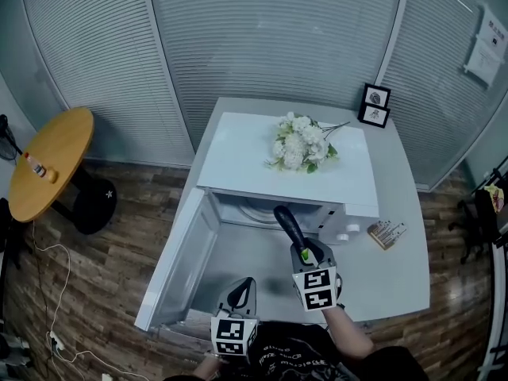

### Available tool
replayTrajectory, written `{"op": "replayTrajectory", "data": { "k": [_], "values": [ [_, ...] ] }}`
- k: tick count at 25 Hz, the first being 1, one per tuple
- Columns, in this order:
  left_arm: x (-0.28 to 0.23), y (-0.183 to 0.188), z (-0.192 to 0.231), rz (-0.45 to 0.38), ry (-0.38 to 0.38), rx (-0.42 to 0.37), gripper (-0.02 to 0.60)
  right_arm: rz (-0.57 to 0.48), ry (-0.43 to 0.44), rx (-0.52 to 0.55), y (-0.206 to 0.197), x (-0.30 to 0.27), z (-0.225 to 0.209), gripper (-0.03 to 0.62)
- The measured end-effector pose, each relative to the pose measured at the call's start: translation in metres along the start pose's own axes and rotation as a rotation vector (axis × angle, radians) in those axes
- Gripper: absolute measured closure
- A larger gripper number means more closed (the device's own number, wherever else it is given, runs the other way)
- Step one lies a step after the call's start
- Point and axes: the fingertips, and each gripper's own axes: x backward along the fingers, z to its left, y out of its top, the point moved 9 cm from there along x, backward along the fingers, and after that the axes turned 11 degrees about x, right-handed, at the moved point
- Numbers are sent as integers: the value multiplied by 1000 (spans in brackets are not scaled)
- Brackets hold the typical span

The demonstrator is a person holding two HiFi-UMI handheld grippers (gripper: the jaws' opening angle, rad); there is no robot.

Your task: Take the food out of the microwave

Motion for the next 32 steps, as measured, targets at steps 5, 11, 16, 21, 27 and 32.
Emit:
{"op": "replayTrajectory", "data": {
  "k": [5,11,16,21,27,32],
  "values": [
    [-3,2,-2,-7,-1,-9,574,-5,-16,-26,-5,13,4,467],
    [-8,2,-7,-11,-10,-19,574,-1,-39,-59,-15,25,6,467],
    [-12,0,-11,-3,-24,-25,574,-3,-51,-123,-26,36,8,467],
    [-18,0,-17,3,-52,-31,574,-1,-66,-137,-34,46,11,467],
    [-22,-1,-19,4,-67,-37,574,1,-79,-159,-42,55,16,467],
    [-23,-1,-21,-2,-72,-47,574,5,-87,-164,-45,59,18,467]
  ]
}}
